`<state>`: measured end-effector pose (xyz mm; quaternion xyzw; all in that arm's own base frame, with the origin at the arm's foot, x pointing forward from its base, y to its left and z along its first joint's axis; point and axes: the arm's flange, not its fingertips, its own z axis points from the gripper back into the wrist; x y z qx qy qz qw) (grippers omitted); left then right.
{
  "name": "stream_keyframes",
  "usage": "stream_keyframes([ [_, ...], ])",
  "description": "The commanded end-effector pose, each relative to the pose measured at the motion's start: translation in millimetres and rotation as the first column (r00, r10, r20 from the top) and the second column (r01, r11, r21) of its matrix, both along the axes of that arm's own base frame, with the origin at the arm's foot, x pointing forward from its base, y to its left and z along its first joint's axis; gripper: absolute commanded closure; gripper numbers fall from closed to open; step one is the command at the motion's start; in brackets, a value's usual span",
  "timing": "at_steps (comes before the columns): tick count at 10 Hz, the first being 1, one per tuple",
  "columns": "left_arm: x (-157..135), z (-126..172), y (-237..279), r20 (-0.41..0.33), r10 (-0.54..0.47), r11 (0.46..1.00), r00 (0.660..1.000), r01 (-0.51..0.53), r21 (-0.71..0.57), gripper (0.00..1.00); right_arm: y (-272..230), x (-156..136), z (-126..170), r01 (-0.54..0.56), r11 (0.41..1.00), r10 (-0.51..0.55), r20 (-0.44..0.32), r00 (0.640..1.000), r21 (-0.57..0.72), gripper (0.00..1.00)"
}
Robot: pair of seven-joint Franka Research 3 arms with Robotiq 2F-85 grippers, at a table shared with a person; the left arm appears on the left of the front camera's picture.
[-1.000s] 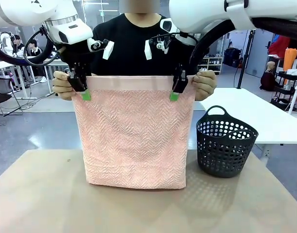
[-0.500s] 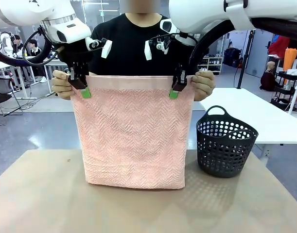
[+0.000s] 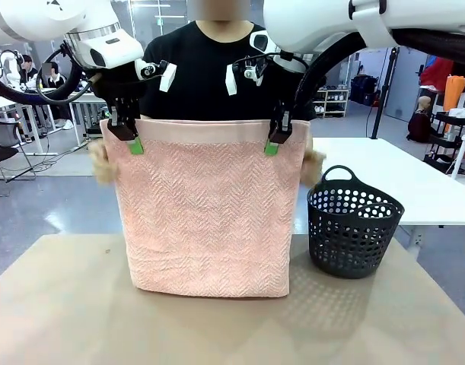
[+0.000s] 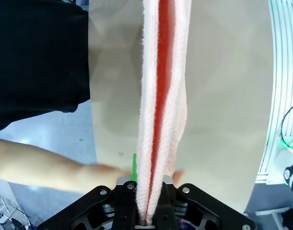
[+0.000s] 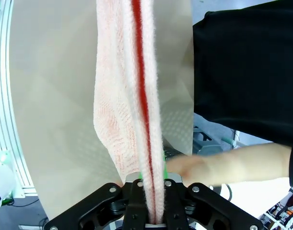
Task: Fold the towel.
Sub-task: Release the end of the 100 cm Hotel Towel you were holding.
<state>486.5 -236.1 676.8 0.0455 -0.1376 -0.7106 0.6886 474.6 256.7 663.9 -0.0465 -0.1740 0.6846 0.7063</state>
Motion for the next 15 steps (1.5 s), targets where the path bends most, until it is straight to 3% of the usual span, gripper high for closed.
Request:
stream_keyframes([
  [1, -0.2, 1.2, 1.1, 0.003, -0.002, 1.0, 1.0, 0.002, 0.002, 1.0, -1.3, -1.1, 1.9, 0.0, 1.0, 0.0, 0.004, 1.0, -0.001, 1.0],
  [15, -0.2, 1.2, 1.1, 0.003, -0.002, 1.0, 1.0, 0.002, 0.002, 1.0, -1.3, -1.1, 1.9, 0.0, 1.0, 0.0, 0.004, 1.0, -0.001, 1.0],
])
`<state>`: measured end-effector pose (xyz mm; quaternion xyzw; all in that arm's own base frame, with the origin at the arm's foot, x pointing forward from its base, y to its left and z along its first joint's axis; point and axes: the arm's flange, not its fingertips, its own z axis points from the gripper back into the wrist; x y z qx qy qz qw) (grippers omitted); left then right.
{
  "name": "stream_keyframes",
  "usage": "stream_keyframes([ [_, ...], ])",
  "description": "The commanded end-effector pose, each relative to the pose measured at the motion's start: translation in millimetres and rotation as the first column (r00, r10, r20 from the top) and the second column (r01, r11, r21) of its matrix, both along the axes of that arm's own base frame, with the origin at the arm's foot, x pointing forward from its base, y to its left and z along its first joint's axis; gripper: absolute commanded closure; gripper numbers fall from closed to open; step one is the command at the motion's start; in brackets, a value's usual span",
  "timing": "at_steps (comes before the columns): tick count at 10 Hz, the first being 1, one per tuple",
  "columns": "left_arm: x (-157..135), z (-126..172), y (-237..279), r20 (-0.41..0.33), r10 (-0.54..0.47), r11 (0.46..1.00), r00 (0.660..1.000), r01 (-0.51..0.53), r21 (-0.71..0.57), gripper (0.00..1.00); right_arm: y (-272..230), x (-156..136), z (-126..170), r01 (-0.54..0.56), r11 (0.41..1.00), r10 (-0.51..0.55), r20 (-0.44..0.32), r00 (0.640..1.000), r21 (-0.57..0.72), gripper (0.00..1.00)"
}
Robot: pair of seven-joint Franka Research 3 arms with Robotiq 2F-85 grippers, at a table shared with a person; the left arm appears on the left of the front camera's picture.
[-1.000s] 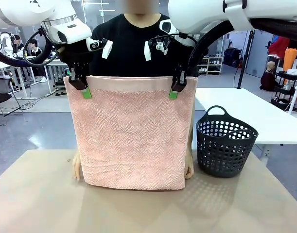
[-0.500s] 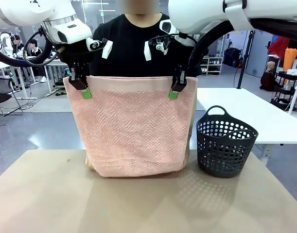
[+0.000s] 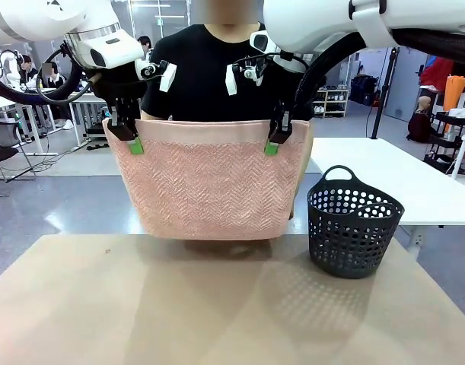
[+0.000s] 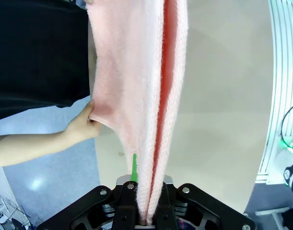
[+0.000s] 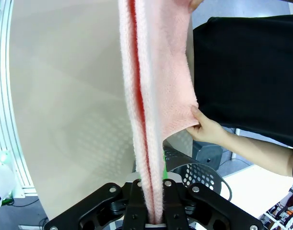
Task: Fold the towel.
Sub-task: Release the end of the 100 cm Hotel Towel you were holding.
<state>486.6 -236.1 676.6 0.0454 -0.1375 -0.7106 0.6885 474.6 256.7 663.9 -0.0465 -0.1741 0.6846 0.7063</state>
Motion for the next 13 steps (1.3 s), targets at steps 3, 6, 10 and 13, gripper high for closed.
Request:
stream_keyframes([
  [3, -0.3, 1.3, 1.2, 0.003, -0.001, 1.0, 1.0, 0.001, 0.002, 1.0, -1.3, -1.0, 1.9, 0.0, 1.0, 0.0, 0.004, 1.0, -0.001, 1.0],
  [6, -0.3, 1.3, 1.2, 0.003, -0.001, 1.0, 1.0, 0.001, 0.002, 1.0, -1.3, -1.0, 1.9, 0.0, 1.0, 0.0, 0.004, 1.0, -0.001, 1.0],
  [10, -0.3, 1.3, 1.2, 0.003, -0.001, 1.0, 1.0, 0.001, 0.002, 1.0, -1.3, -1.0, 1.9, 0.0, 1.0, 0.0, 0.004, 1.0, -0.001, 1.0],
  [13, -0.3, 1.3, 1.2, 0.003, -0.001, 1.0, 1.0, 0.001, 0.002, 1.0, -1.3, -1.0, 1.9, 0.0, 1.0, 0.0, 0.004, 1.0, -0.001, 1.0],
])
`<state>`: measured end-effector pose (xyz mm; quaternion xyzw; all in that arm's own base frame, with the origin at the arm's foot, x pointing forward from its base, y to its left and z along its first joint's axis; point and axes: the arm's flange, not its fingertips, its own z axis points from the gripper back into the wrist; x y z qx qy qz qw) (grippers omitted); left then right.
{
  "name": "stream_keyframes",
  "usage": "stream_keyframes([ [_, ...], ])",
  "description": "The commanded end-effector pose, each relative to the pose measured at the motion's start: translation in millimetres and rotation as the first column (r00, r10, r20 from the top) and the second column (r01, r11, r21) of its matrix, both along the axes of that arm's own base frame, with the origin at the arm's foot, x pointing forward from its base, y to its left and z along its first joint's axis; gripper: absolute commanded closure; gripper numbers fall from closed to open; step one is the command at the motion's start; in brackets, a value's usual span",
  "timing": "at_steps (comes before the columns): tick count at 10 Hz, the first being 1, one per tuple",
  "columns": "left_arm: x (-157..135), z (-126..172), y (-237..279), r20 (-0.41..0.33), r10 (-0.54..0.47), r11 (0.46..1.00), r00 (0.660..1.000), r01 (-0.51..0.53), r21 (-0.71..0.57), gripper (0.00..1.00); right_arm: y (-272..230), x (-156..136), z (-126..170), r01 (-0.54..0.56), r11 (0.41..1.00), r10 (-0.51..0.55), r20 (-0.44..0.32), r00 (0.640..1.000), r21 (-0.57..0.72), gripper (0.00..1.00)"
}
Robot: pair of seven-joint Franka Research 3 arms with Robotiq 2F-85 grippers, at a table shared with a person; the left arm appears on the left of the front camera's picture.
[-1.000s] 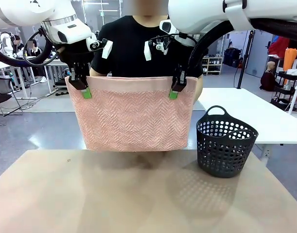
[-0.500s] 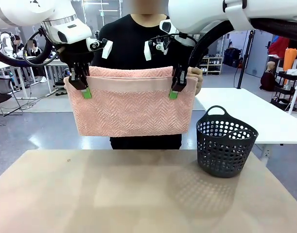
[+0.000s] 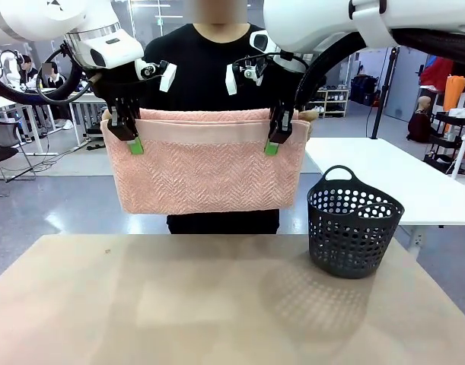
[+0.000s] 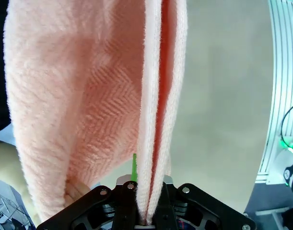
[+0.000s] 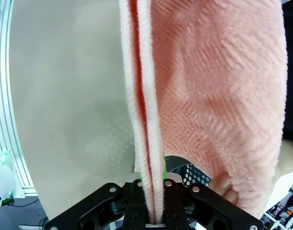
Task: Fold the towel.
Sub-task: Release the end of the 100 cm Hotel Towel you were holding.
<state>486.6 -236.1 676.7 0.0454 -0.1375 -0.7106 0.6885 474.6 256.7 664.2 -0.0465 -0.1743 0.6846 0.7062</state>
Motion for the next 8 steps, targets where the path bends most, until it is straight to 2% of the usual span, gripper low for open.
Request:
stream_keyframes([
  [1, -0.3, 1.3, 1.2, 0.003, -0.001, 1.0, 1.0, 0.001, 0.002, 1.0, -1.3, -1.0, 1.7, 0.0, 1.0, 0.0, 0.004, 1.0, -0.001, 1.0],
  [8, -0.3, 1.3, 1.2, 0.003, -0.001, 1.0, 1.0, 0.001, 0.002, 1.0, -1.3, -1.0, 1.7, 0.0, 1.0, 0.0, 0.004, 1.0, -0.001, 1.0],
])
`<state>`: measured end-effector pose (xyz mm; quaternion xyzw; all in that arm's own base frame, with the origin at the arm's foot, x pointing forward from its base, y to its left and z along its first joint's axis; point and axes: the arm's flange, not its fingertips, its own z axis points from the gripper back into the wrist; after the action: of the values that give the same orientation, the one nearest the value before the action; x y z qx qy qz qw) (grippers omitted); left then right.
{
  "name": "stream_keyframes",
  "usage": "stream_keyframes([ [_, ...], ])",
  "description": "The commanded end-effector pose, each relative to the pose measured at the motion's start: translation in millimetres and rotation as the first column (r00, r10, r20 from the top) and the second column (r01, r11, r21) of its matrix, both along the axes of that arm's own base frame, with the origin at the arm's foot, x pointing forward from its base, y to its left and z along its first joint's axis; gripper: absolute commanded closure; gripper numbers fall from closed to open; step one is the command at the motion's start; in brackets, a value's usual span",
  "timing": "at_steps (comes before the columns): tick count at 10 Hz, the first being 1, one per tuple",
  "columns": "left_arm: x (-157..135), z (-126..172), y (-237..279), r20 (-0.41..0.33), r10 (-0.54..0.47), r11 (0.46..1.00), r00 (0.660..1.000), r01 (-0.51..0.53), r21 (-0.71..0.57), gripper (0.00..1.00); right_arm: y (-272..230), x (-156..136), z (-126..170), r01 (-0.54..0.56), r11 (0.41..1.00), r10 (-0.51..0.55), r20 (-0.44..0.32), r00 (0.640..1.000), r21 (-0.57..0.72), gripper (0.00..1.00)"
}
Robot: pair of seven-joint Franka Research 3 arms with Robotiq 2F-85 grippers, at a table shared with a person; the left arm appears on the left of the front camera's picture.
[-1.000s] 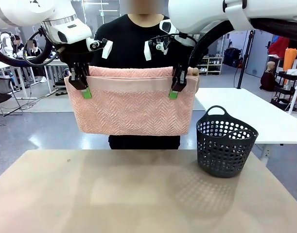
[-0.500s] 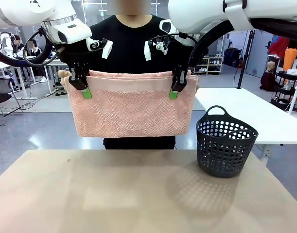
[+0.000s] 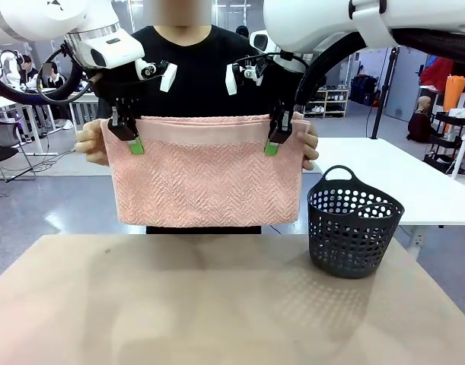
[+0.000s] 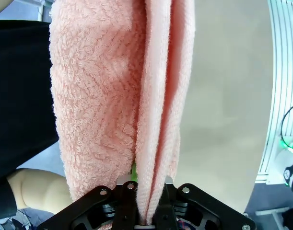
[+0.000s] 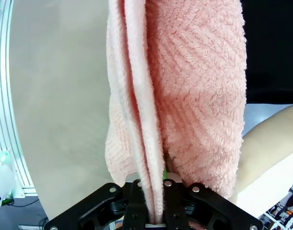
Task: Fold the towel.
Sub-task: Release the end of the 100 cm Hotel Towel you were holding.
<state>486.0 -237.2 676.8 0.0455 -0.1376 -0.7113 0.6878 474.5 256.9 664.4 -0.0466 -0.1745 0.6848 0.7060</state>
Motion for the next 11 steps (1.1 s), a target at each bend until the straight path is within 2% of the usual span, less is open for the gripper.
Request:
stream_keyframes([
  [1, 0.3, 1.1, 2.2, 0.003, 0.001, 1.0, 1.0, -0.001, 0.002, 1.0, -1.5, -0.9, 1.5, 0.0, 1.0, 0.0, 0.003, 1.0, -0.001, 1.0],
  [2, 0.3, 1.1, 2.2, 0.003, 0.001, 1.0, 1.0, -0.001, 0.002, 1.0, -1.5, -0.9, 1.5, 0.0, 1.0, 0.0, 0.003, 1.0, -0.001, 1.0],
  [3, 0.3, 1.1, 2.2, 0.003, 0.001, 1.0, 1.0, -0.001, 0.002, 1.0, 0.2, -0.1, 0.1, 0.0, 1.0, 0.0, 0.0, 1.0, 0.0, 0.96],
  [8, 0.3, 1.1, 2.2, 0.003, 0.001, 1.0, 1.0, -0.001, 0.002, 1.0, -1.7, -4.5, 6.7, 0.005, 1.0, -0.006, 0.025, 1.0, 0.026, 0.96],
  [9, 0.0, 0.4, 0.0, 0.001, 0.0, 1.0, 1.0, 0.0, 0.0, 0.96, -3.3, -4.9, 7.4, -0.005, 1.0, 0.004, 0.03, 1.0, 0.03, 0.96],
  [10, -0.6, 2.4, 1.0, 0.015, 0.005, 1.0, 1.0, -0.005, -0.008, 0.76, -5.2, -4.4, 6.9, 0.008, 1.0, -0.008, 0.027, 1.0, 0.022, 0.69],
  [11, 0.5, 5.0, 0.8, 0.017, 0.024, 0.999, 1.0, -0.024, -0.023, 0.77, -6.1, -4.2, 7.5, 0.013, 0.999, -0.014, 0.024, 1.0, 0.032, 0.67],
])
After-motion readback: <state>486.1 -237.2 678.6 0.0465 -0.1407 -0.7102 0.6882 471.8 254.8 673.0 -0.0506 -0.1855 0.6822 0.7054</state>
